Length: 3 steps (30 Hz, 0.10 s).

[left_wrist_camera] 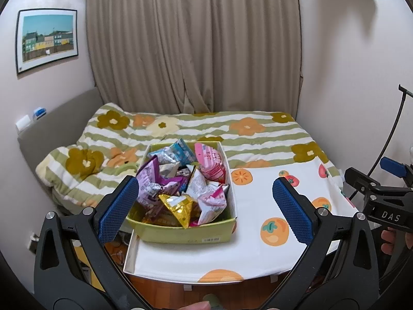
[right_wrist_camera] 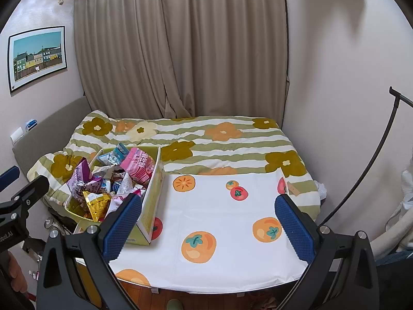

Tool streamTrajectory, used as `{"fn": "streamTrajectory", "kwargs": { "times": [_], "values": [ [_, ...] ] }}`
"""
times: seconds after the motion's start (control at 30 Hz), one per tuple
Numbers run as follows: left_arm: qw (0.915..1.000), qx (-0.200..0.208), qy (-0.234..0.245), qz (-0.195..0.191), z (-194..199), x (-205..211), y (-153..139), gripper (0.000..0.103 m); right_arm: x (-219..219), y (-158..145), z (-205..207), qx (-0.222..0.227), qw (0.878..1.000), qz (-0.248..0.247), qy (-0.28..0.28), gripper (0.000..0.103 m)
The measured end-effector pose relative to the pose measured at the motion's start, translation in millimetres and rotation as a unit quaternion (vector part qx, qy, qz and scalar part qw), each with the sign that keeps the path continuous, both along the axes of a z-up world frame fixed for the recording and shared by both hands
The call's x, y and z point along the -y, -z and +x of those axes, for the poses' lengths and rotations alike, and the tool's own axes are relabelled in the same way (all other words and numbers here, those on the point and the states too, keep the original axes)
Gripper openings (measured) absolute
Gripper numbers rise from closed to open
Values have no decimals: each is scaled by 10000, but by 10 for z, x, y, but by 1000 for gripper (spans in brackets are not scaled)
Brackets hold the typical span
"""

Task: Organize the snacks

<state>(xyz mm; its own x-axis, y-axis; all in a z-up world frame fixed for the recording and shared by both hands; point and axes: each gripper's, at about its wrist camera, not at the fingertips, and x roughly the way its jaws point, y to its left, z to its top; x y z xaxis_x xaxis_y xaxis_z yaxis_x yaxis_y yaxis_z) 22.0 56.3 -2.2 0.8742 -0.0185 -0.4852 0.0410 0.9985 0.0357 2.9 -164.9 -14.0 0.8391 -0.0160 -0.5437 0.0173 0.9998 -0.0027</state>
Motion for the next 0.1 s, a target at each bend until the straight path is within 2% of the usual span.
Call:
{"fn": "streamTrajectory", "kwargs": {
  "times": [0.1],
  "values": [
    [10000, -18, 40, 4, 71, 39, 18, 102, 19, 30, 8, -26, 10000, 11, 1, 103]
  ]
}}
